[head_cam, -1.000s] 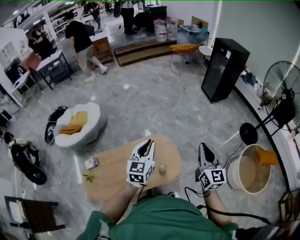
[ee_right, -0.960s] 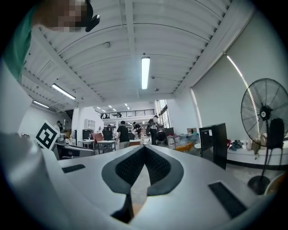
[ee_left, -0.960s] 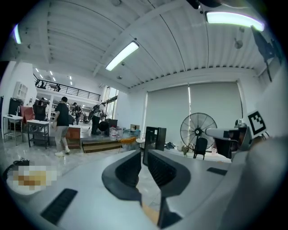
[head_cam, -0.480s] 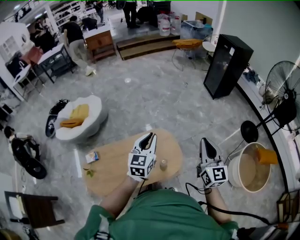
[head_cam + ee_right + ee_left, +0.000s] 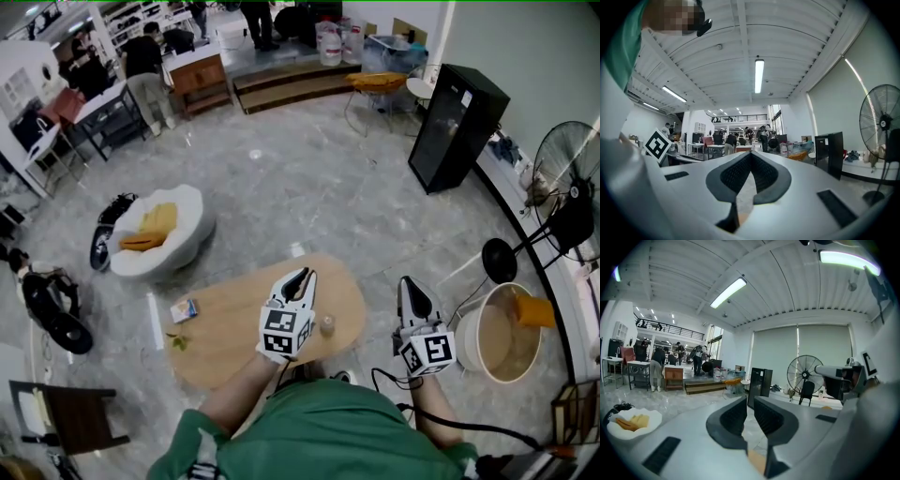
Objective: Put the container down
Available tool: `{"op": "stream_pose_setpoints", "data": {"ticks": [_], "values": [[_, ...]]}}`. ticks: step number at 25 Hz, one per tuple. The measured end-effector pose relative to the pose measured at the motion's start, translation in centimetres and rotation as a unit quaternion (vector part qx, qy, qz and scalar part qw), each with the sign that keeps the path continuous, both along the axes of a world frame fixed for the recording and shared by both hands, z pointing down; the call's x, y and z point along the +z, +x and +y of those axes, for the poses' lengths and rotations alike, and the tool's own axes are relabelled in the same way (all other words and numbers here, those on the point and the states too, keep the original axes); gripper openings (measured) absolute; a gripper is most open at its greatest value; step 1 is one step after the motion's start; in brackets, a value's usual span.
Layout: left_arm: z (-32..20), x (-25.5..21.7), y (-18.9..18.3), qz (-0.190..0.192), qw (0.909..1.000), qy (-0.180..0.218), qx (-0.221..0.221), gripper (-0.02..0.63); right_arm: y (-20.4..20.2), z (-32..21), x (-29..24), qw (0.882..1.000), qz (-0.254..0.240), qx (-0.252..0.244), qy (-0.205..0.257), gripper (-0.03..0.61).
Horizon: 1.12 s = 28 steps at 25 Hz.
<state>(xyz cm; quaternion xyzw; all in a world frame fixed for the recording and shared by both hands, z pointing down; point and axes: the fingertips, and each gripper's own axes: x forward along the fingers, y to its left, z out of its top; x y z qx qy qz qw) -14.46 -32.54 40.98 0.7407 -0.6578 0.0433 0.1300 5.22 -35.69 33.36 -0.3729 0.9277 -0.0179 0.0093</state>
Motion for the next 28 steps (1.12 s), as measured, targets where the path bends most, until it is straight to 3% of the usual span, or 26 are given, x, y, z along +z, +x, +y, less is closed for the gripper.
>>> {"op": "stream_pose_setpoints", "data": {"ticks": [12, 28], "values": [[0.7, 0.1, 0.1, -0.003, 1.0000, -0.004, -0.002, 0.059, -0.8, 0.6, 0.1, 1.000, 0.002, -0.015, -0.001, 0.021], [0.9, 1.7, 0.2, -0.008, 0.9998, -0.019, -0.004, 0.060, 0.5, 0.4, 0.6, 1.000, -0.002, 0.006, -0.003, 0.022]]}}
